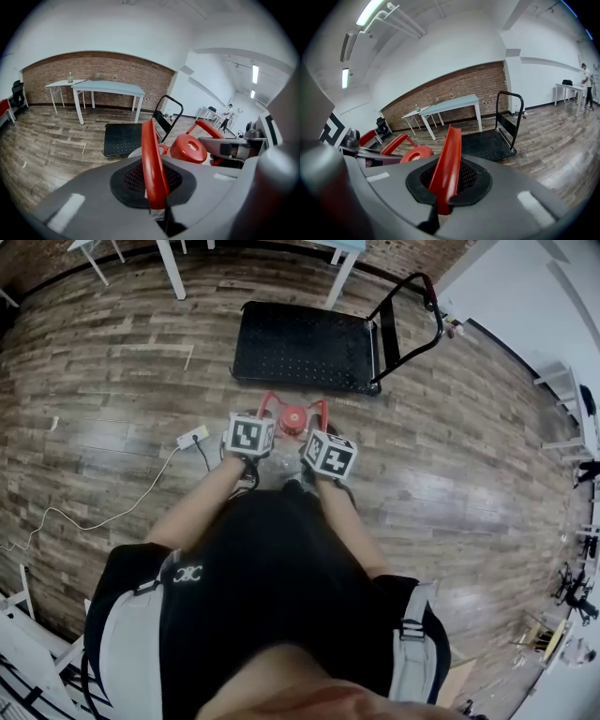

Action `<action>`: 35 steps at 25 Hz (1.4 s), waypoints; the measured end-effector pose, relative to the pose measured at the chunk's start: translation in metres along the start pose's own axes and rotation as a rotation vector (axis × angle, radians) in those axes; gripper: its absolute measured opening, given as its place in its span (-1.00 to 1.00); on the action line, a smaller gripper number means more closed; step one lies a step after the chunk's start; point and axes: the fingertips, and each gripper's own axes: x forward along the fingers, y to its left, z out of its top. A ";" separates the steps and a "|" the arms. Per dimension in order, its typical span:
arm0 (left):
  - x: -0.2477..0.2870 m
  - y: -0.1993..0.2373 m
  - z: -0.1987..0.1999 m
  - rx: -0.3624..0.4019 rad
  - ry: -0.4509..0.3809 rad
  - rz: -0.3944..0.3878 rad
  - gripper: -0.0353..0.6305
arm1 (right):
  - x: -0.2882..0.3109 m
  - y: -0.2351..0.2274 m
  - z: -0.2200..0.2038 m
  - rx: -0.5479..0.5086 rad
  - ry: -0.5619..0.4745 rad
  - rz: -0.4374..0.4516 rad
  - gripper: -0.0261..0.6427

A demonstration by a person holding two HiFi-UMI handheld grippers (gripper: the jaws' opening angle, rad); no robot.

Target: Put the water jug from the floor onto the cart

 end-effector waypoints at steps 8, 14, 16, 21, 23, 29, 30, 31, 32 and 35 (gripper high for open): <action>0.050 -0.012 0.039 -0.007 0.030 0.017 -0.88 | 0.034 -0.036 0.035 -0.023 0.024 0.021 -0.88; 0.088 -0.031 0.072 0.014 0.044 0.023 -0.88 | 0.061 -0.077 0.062 0.012 0.034 0.024 -0.88; 0.100 -0.035 0.085 0.010 0.038 0.025 -0.88 | 0.071 -0.087 0.073 0.012 0.035 0.034 -0.88; 0.126 -0.044 0.108 -0.014 0.030 0.031 -0.88 | 0.089 -0.107 0.091 -0.007 0.049 0.051 -0.88; 0.135 -0.051 0.119 -0.017 0.020 0.030 -0.88 | 0.092 -0.118 0.101 -0.008 0.039 0.055 -0.88; 0.150 -0.063 0.142 0.014 -0.019 0.043 -0.88 | 0.100 -0.136 0.125 -0.003 -0.011 0.058 -0.88; 0.153 -0.062 0.143 0.011 -0.019 0.044 -0.88 | 0.103 -0.138 0.126 -0.005 -0.012 0.059 -0.88; 0.155 -0.061 0.144 0.008 -0.016 0.045 -0.88 | 0.106 -0.139 0.127 -0.004 -0.011 0.061 -0.88; 0.158 -0.061 0.145 0.007 -0.013 0.046 -0.88 | 0.109 -0.141 0.129 -0.001 -0.010 0.061 -0.88; 0.167 -0.057 0.148 0.008 -0.009 0.040 -0.88 | 0.119 -0.142 0.131 -0.003 0.000 0.056 -0.88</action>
